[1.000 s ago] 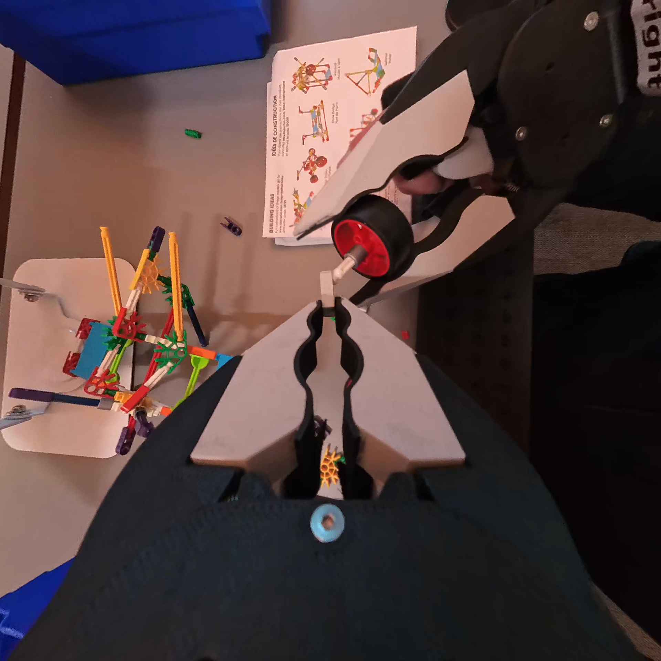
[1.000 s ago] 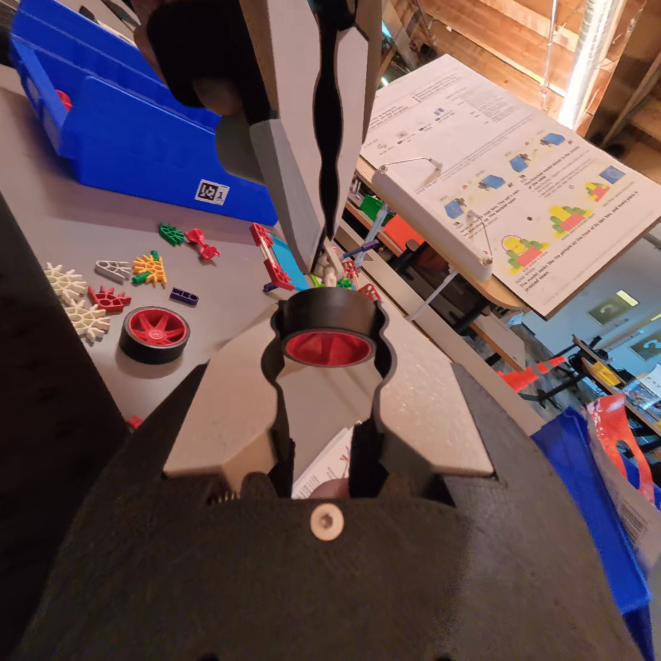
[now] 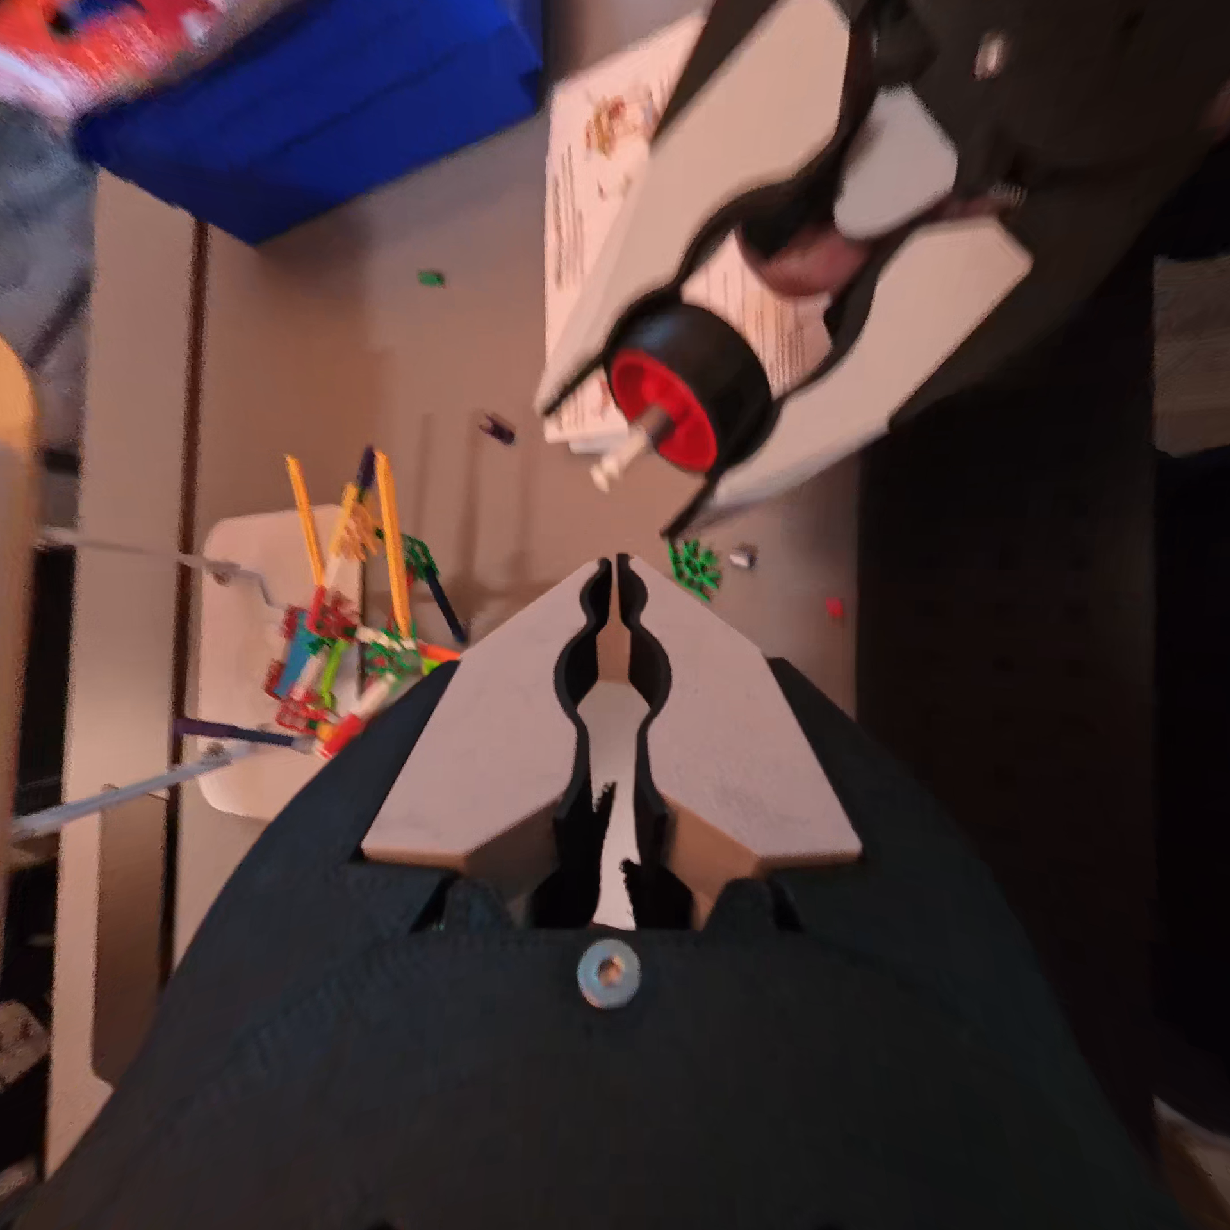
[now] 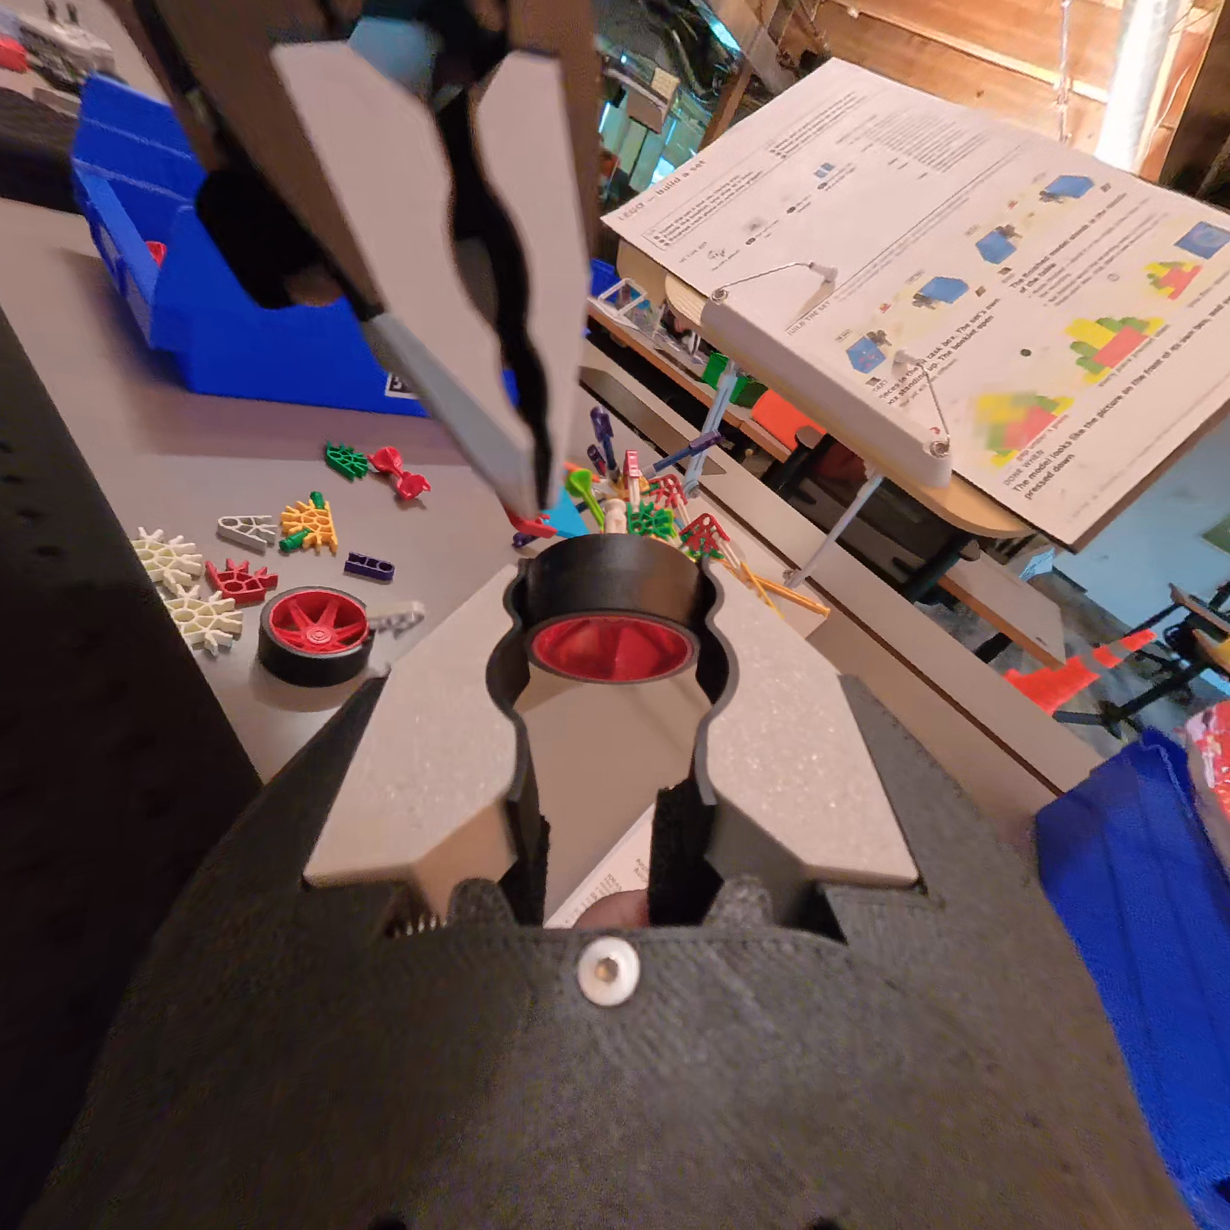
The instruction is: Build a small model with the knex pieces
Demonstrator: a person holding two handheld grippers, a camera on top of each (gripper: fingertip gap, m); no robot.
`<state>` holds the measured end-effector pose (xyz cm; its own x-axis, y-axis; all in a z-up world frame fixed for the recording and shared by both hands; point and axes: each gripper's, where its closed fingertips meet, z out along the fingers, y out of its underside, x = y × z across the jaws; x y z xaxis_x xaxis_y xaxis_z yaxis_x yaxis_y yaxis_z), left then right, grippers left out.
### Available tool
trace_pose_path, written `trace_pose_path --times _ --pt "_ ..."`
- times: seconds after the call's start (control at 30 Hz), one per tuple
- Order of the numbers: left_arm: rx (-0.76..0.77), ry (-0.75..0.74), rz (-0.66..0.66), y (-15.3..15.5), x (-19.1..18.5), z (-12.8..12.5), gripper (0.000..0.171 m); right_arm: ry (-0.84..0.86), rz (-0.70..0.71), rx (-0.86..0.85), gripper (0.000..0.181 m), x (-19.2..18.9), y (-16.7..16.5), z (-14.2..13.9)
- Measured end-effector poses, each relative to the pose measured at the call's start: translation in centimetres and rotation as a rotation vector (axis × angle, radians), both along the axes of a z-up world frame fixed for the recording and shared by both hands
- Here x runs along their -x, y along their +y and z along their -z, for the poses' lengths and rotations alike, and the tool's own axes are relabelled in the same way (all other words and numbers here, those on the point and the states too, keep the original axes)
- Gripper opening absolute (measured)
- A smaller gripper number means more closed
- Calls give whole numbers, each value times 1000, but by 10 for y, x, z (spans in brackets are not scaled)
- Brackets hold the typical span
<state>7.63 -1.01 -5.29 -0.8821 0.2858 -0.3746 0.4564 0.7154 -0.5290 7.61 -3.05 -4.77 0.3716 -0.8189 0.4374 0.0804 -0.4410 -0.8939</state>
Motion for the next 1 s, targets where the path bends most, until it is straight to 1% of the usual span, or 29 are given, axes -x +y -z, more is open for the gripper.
trace_pose_path --times 0.07,0.13,0.17,0.23,0.27,0.3,0.33,0.4,0.53,0.57,0.6,0.67,0.7,0.77,0.8,0.83,1.0 --pt "-41 3 -47 13 -10 14 2 -2 13 -26 47 0 -9 -3" --pt "-97 66 -79 27 -13 35 5 3 1 -75 47 1 -13 -6" --pt "-119 74 -90 32 -15 45 5 9 -4 -84 46 1 -14 -6" --pt "-190 85 -83 44 -13 64 6 25 -7 -70 46 0 -12 -2" --pt "-244 92 -97 52 -14 75 10 33 -12 -65 47 0 -11 0" --pt "-263 76 -115 54 -19 82 13 38 -14 -59 47 0 -10 2" --pt "-255 67 -143 52 -24 86 14 40 -11 -51 47 0 -10 3" --pt "-255 97 -183 49 -26 94 19 42 -9 -48 47 -1 -10 4" --pt "-139 -20 -148 33 -30 95 18 37 -15 -63 47 1 -10 2" --pt "-136 -34 -134 33 -29 97 16 36 -19 -65 47 1 -9 1" --pt "-154 -38 -105 34 -26 102 20 37 -20 -63 47 1 -9 2" --pt "-159 -84 -124 35 -35 108 28 40 -27 -56 47 1 -7 3" --pt "-165 -80 -133 35 -37 112 29 41 -29 -54 47 1 -6 3" --pt "-148 -9 -144 32 -35 115 33 40 -32 -53 47 1 -6 3" --pt "-145 65 -144 31 -29 117 32 40 -33 -58 47 2 -6 3" --pt "-141 136 -145 30 -24 117 36 38 -34 -63 47 2 -6 2" --pt "-124 334 -184 28 -12 119 36 38 -38 -73 47 2 -6 1"
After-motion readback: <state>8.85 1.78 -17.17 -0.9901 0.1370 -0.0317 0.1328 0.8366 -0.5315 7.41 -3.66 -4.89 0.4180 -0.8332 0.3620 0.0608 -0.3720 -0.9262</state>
